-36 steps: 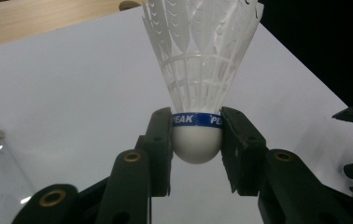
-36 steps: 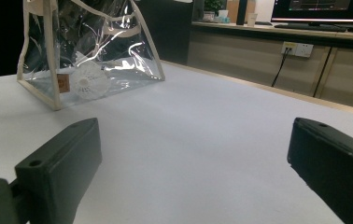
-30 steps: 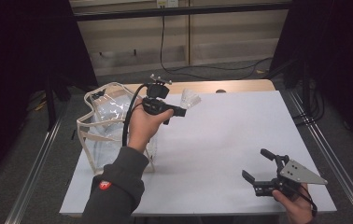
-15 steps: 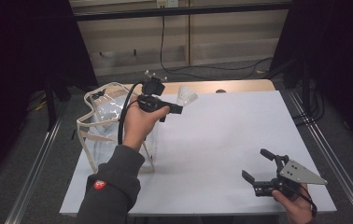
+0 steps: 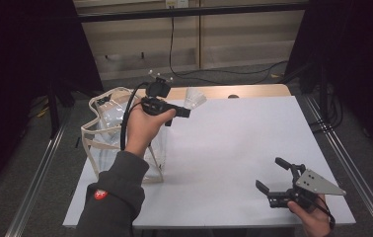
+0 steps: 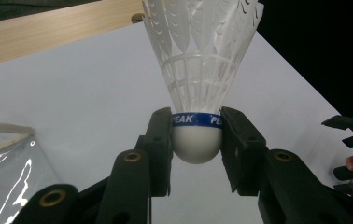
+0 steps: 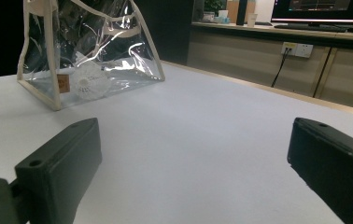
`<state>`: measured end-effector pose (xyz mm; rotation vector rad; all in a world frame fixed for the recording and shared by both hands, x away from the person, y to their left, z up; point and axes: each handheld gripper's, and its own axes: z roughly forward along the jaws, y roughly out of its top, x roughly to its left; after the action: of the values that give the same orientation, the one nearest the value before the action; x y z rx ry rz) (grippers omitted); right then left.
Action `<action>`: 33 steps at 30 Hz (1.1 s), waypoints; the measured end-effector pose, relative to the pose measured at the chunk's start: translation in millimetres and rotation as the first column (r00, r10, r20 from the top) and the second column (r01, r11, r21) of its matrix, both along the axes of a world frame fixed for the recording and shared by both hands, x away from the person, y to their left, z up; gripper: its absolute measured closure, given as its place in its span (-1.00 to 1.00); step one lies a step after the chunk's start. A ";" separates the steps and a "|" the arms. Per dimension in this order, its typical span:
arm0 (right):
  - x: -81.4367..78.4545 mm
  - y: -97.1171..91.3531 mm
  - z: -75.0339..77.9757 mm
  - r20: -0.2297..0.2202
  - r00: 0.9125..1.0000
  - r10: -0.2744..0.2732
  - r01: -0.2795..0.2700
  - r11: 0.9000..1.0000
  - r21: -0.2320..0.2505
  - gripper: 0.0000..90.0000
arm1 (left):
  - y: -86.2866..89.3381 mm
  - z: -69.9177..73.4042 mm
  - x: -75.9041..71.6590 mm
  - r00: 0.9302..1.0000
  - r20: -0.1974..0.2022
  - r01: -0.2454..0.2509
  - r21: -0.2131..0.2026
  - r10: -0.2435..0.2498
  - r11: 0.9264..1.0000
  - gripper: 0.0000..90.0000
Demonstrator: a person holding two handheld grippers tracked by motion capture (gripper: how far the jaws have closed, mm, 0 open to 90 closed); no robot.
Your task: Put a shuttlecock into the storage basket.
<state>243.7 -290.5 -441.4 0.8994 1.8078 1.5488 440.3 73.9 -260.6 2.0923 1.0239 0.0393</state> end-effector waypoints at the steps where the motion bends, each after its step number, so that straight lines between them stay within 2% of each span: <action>1: 0.0 0.0 0.0 0.000 1.000 0.000 0.000 1.000 0.000 -0.94 | 0.6 0.8 0.1 1.000 -0.001 0.000 -0.002 0.000 1.000 0.46; 23: -0.6 0.7 0.3 -0.004 1.000 -0.002 0.002 1.000 0.004 -0.94 | 13.2 22.2 -1.7 0.999 0.021 -0.032 0.009 0.032 0.999 0.46; 33: -0.6 0.6 0.3 -0.004 1.000 -0.003 0.003 1.000 0.004 -0.94 | 17.5 27.4 -1.1 0.999 0.024 -0.045 0.011 0.045 0.999 0.46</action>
<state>243.1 -289.9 -441.2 0.9072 1.8060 1.5506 439.1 91.4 -233.2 2.0741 1.0587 0.0918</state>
